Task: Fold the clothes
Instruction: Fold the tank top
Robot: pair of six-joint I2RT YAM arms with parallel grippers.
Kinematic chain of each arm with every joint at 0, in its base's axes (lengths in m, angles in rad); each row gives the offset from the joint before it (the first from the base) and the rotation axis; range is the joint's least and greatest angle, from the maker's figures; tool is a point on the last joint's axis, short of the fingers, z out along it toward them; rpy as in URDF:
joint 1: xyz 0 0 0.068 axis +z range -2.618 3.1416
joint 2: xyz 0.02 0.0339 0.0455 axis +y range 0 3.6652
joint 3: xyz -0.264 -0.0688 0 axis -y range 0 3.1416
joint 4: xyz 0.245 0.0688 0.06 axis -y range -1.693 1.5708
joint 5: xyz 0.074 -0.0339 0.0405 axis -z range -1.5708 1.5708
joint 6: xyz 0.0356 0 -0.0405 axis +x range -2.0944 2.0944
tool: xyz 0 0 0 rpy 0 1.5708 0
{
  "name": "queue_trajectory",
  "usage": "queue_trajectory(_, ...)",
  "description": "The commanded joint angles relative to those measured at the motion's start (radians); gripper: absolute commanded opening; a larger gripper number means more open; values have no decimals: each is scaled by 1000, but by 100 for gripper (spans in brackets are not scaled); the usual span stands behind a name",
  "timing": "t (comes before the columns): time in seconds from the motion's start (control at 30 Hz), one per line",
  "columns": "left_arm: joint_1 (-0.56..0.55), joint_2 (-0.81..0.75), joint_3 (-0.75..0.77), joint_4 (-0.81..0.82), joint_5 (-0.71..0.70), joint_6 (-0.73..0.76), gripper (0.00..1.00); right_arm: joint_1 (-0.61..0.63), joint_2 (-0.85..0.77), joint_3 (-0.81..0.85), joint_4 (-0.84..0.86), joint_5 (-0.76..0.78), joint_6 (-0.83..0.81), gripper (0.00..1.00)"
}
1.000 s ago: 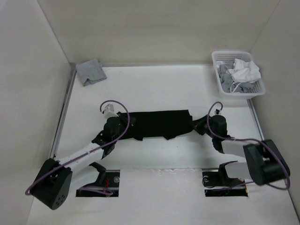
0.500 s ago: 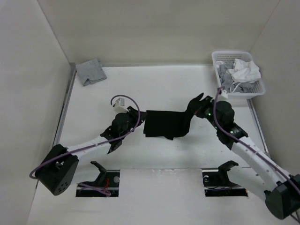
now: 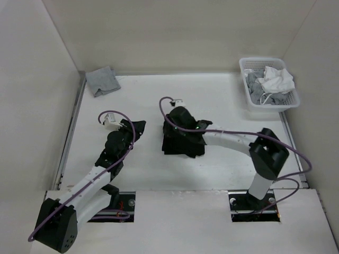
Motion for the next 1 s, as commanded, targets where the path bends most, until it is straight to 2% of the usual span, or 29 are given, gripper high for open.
queue_trajectory(0.0, 49, -39, -11, -24, 42, 14, 32, 71, 97, 123, -23, -4, 28, 32)
queue_trajectory(0.07, 77, -41, -1, -38, 73, 17, 33, 91, 101, 150, -23, 3, 46, 50)
queue_trajectory(0.1, 88, -39, 2, -39, 87, 19, 33, 95, 87, 144, -11, 3, 48, 55)
queue_trajectory(0.23, 120, -32, 9, -36, 107, 27, 34, 97, -72, 14, 68, -6, 43, 55)
queue_trajectory(0.3, 128, -18, 15, -32, 115, 33, 34, 83, -193, -91, 137, -9, 39, 52)
queue_trajectory(0.33, 129, -4, 21, -29, 116, 36, 34, 66, -258, -144, 166, -9, 31, 47)
queue_trajectory(0.47, 111, 74, 53, -16, 118, 56, 35, -33, -479, -342, 249, -6, 10, 12)
queue_trajectory(0.5, 106, 99, 67, -18, 119, 66, 35, -66, -528, -390, 265, -7, 7, 8)
queue_trajectory(0.67, 89, 178, 136, -81, 118, 137, 39, -228, -763, -632, 352, 48, -1, 4)
queue_trajectory(0.83, 114, 208, 148, -171, 78, 201, 41, -382, -878, -830, 438, 128, 80, 20)
queue_trajectory(0.97, 146, 237, 144, -220, 37, 205, 44, -472, -835, -876, 504, 120, 137, 51)
